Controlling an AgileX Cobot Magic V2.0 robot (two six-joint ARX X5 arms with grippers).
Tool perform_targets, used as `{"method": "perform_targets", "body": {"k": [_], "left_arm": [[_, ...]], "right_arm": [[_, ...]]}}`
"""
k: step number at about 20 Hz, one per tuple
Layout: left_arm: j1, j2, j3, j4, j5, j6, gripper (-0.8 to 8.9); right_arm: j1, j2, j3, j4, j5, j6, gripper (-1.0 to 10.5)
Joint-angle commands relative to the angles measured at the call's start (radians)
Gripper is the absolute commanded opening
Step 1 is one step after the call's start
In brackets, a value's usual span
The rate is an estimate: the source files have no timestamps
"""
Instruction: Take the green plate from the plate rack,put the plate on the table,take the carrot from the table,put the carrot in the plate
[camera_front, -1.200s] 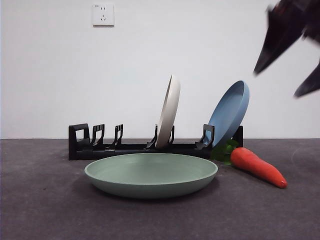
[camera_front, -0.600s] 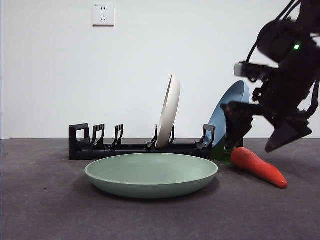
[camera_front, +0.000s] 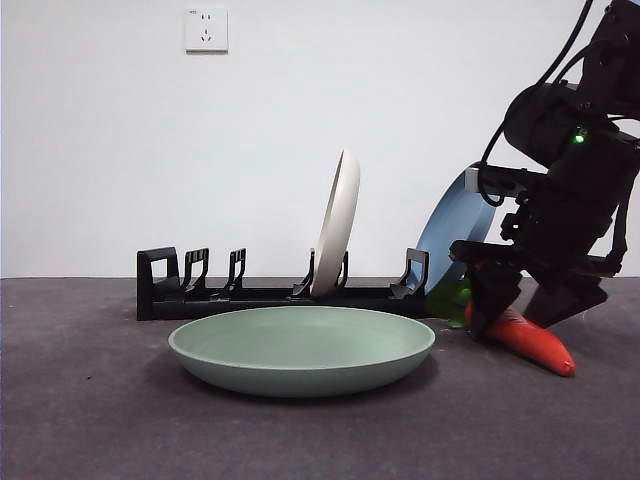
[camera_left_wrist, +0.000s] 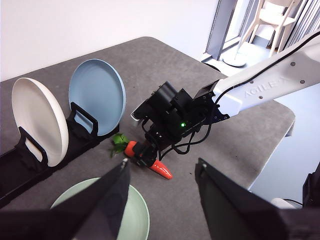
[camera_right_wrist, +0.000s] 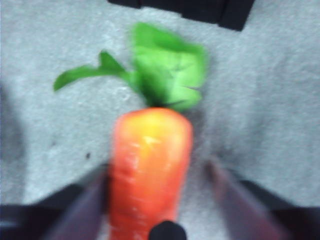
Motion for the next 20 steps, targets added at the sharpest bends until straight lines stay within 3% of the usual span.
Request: {"method": "perform_targets", "body": {"k": [1,7,11,15,20], "left_arm": [[-0.004,0.000,-0.005,0.003,-0.004,-0.007,2.24],[-0.003,0.000,-0.005,0.002,-0.022,-0.006,2.24],[-0.003,0.000,-0.005,0.000,-0.029,-0.003,2.24],[-0.004,0.000,-0.005,-0.034,-0.028,-0.003,2.24],[-0.004,0.000,-0.005,-0.061,-0.028,-0.003,2.24]], "right_arm": [[0.008,0.016,-0.003,-0.007,-0.008,0.017,-0.1],[0.050,-0.175,-0.003,-0.062,-0.007,0.045,-0.1],[0.208,-0.295,-0.003,-0.040,-0.007,0.125,-0.1],[0.384,-0.225,-0.003,0.092,0.003,0.169,-0.1],[0.451,-0.044,-0.003,0.224,0.009,0.197,-0.1]]}}
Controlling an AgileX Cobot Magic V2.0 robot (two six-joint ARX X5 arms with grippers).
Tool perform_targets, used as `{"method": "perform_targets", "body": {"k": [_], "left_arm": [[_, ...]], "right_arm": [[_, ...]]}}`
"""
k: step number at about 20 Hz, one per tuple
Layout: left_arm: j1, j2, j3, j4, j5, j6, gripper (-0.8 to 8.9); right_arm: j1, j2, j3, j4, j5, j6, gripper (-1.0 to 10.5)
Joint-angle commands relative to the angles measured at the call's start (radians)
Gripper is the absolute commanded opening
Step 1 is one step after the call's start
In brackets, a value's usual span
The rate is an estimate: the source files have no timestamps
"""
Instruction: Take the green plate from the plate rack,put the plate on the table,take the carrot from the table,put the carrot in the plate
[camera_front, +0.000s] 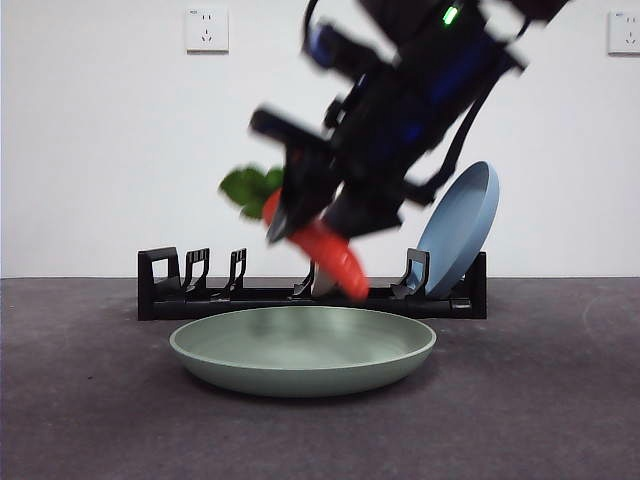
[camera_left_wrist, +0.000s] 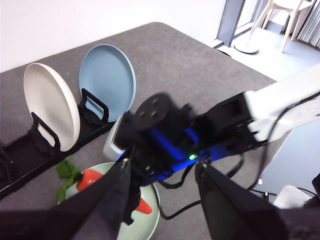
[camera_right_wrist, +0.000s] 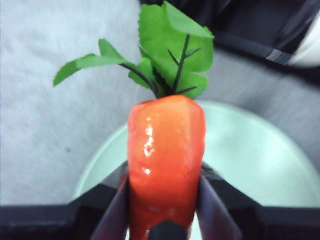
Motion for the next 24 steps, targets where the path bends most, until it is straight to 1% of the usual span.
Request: {"method": "perform_targets", "body": {"k": [1,4,7,8,9,11,12,16,19,21,23,24], "left_arm": [[-0.004,0.000,-0.005,-0.005,-0.001,-0.003,2.24],[-0.004,0.000,-0.005,-0.018,-0.001,-0.004,2.24],[-0.004,0.000,-0.005,-0.019,-0.002,-0.004,2.24],[-0.004,0.000,-0.005,-0.020,-0.001,-0.004,2.24],[-0.004,0.000,-0.005,-0.021,-0.001,-0.004,2.24],[-0.004,0.000,-0.005,-0.032,-0.001,-0.005,2.24],[-0.004,0.000,-0.005,-0.040,-0.001,-0.006,2.24],[-0.004,0.000,-0.005,-0.058,-0.002,-0.006,2.24],[-0.003,0.000,-0.005,-0.081,-0.002,-0.006,2.24],[-0.003,0.000,-0.005,-0.096,-0.003,-0.002,2.24],[-0.003,0.000,-0.005,-0.104,-0.003,0.008,2.24],[-0.003,0.000,-0.005,-0.109,-0.003,0.022,2.24]], "right_arm": [[0.000,0.082,-0.003,0.039,0.027,0.019,-0.1],[0.000,0.148,-0.003,0.055,0.030,0.019,-0.1],[0.000,0.174,-0.003,0.055,0.029,0.019,0.0],[0.000,0.174,-0.003,0.055,0.029,0.019,0.6],[0.000,0.174,-0.003,0.055,0.029,0.019,1.8],[0.000,0.174,-0.003,0.052,0.029,0.019,4.9],[0.000,0.174,-0.003,0.051,0.029,0.019,6.0],[0.000,0.139,0.000,0.044,0.029,0.019,6.0],[0.000,0.037,0.003,-0.018,0.030,0.015,6.0],[0.000,-0.073,0.003,-0.102,0.030,0.003,6.0],[0.000,-0.205,0.003,-0.223,0.024,-0.003,6.0],[0.000,-0.275,0.003,-0.299,0.004,-0.008,6.0]]}}
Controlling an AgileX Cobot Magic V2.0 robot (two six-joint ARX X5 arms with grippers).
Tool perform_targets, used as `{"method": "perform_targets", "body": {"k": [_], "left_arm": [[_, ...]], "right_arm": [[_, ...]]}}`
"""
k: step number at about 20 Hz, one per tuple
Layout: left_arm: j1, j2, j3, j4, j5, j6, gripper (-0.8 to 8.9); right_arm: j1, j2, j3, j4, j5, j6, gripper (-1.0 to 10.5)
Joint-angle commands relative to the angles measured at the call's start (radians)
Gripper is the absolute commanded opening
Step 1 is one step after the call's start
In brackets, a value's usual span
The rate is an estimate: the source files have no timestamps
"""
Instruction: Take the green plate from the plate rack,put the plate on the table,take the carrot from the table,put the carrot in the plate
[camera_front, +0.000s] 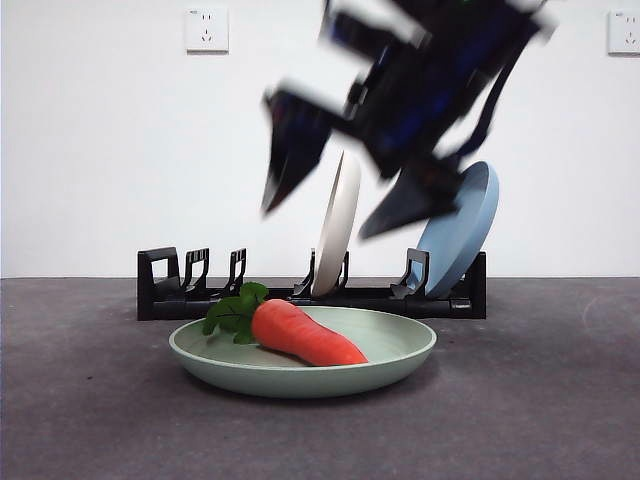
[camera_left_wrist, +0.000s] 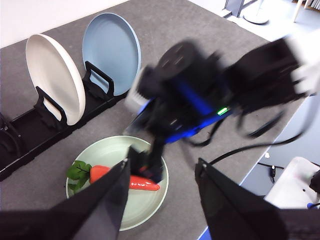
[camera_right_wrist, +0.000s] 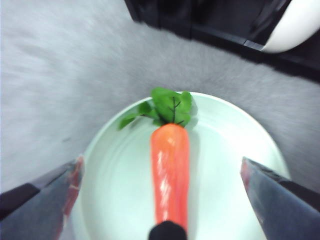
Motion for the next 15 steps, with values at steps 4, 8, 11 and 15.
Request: {"method": "perform_targets", "body": {"k": [4,8,11,15], "left_arm": [[-0.003,0.000,-0.005,-0.034,-0.003,0.031,2.24],[-0.003,0.000,-0.005,-0.104,-0.002,0.032,2.20],[-0.003,0.000,-0.005,-0.151,-0.002,0.031,2.20],[-0.003,0.000,-0.005,-0.192,-0.001,0.031,2.20]], "right_arm": [[0.002,-0.340,0.002,-0.409,-0.107,-0.024,5.9],[0.002,-0.504,0.002,-0.638,-0.107,-0.035,5.9],[0.002,-0.578,0.002,-0.741,-0.106,-0.035,5.9],[0.002,-0.649,0.002,-0.821,-0.107,-0.035,5.0]]}}
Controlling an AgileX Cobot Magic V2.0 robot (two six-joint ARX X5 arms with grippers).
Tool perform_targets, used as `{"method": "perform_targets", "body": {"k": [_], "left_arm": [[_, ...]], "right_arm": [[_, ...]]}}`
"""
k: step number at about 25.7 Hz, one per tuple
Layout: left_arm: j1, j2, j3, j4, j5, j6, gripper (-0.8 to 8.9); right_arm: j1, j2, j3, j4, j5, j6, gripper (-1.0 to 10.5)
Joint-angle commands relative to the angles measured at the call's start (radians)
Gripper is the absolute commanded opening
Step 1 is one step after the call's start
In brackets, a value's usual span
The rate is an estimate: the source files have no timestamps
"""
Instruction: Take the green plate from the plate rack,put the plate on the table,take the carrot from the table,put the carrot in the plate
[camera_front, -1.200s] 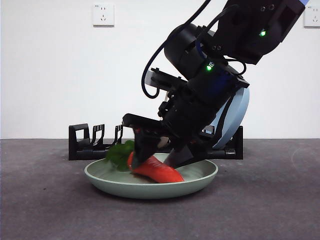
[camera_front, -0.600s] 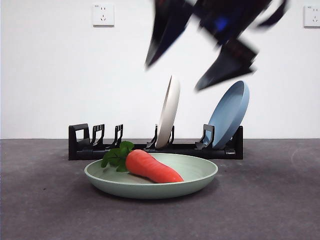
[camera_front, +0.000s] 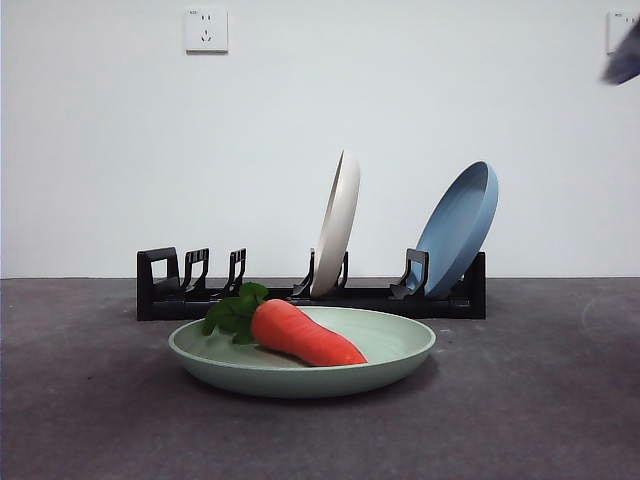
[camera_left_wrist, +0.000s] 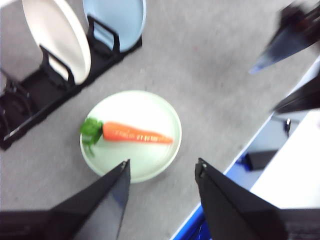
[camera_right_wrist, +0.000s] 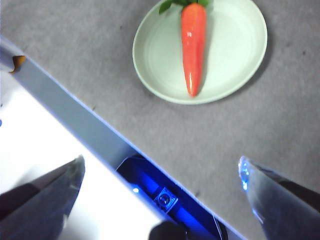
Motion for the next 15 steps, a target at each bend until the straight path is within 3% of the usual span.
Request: {"method": "perform_targets", "body": {"k": [1,3,4,6,15], "left_arm": [[-0.003,0.000,-0.005,-0.017,-0.001,0.011,2.17],[-0.003,0.000,-0.005,-0.028,-0.001,0.010,2.03],[-0.003,0.000,-0.005,-0.033,-0.001,0.010,1.27],[-0.003,0.000,-0.005,-0.037,-0.001,0.010,-0.26],[-0.003,0.000,-0.005,-0.038,-0.001,0.009,-0.03]], "right_arm": [[0.002,-0.032,0.000,-0.027,-0.002,-0.011,4.2],[0.002,-0.049,0.000,-0.039,-0.002,-0.011,2.5],[0.002,-0.057,0.000,-0.043,-0.002,-0.011,1.2],[0.002,-0.064,0.000,-0.043,-0.002,-0.012,-0.3],[0.002,-0.064,0.000,-0.043,0.001,0.001,0.0]]}}
